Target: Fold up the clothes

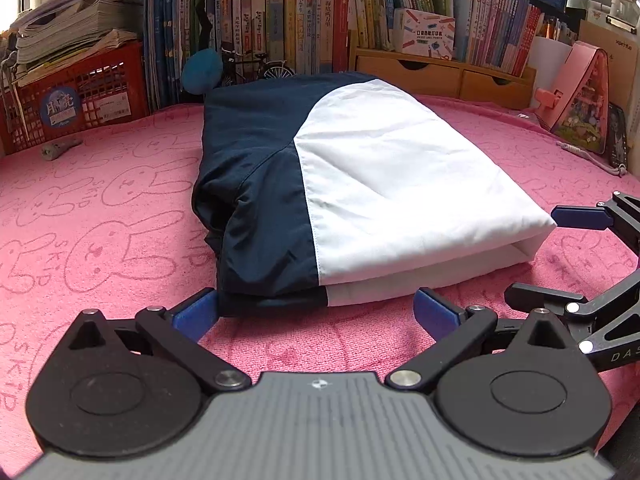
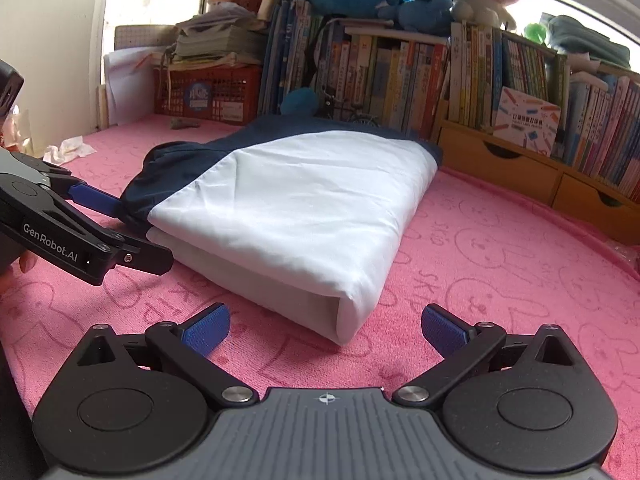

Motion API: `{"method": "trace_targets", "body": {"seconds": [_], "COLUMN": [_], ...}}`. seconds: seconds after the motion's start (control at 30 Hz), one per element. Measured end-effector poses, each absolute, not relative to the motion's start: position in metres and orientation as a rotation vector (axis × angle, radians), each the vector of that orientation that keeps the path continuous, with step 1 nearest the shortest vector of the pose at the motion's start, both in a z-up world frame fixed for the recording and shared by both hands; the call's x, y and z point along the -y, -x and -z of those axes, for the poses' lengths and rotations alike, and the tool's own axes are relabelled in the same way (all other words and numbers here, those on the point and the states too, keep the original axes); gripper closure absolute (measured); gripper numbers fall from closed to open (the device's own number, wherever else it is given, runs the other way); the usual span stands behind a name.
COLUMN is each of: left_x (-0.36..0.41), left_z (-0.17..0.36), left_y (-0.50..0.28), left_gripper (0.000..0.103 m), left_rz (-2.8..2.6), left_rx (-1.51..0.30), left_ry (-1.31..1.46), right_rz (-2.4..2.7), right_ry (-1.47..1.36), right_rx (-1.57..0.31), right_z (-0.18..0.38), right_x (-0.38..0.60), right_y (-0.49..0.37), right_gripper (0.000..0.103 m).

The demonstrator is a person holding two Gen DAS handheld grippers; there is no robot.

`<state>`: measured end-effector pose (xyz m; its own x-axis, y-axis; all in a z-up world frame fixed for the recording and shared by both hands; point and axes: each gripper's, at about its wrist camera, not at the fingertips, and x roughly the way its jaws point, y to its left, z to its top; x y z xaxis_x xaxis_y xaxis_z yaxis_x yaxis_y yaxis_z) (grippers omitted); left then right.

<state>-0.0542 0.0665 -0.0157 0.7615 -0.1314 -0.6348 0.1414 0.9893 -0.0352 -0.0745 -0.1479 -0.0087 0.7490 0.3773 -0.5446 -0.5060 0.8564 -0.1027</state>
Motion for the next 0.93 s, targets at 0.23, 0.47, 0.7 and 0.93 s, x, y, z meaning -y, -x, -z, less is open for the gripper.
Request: {"method": "trace_targets", "body": {"seconds": [0.23, 0.47, 0.7, 0.93], "left_x": [-0.064, -0.061, -0.062, -0.059], "left_z": [0.010, 0.011, 0.009, 0.011], "left_y": [0.052, 0.046, 0.044, 0.039], "left_gripper": [0.000, 0.000, 0.000, 0.000], "left_rz": [0.152, 0.149, 0.150, 0.095], "left_rx": [-0.698, -0.716, -0.724, -0.747], "left_ry": [-0.033, -0.053, -0.044, -0.073], "right_rz": [-0.489, -0.499, -0.500, -0.509], "right_ry": [0.248, 0.255, 0.248, 0.255], "right_rx": [-0.544, -0.542, -0.526, -0.522], "right_z": [0.009, 0.008, 0.002, 0.001], "right_x": [0.145, 0.142, 0.139, 0.133], "right_y": [0.069, 0.068, 0.063, 0.060], "right_gripper": [0.000, 0.000, 0.000, 0.000]}}
